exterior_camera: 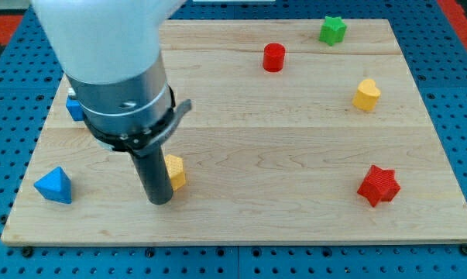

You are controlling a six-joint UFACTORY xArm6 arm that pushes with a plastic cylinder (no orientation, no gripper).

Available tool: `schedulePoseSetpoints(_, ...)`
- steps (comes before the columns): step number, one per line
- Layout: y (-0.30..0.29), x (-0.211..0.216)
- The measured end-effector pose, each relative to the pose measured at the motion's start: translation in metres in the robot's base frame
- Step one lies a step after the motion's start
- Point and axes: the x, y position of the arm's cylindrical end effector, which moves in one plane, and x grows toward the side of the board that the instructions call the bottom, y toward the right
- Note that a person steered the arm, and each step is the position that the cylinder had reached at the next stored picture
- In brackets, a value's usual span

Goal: Move the yellow hexagon diagonally top right to the blue triangle

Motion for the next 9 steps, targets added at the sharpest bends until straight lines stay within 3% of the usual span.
schedulePoseSetpoints(3,0.007,-0.019)
schedulePoseSetpoints(5,0.061,-0.017)
schedulePoseSetpoints(7,-0.015,-0.021)
schedulePoseSetpoints(8,-0.009,-0.022)
schedulePoseSetpoints(9,0.050,-0.010)
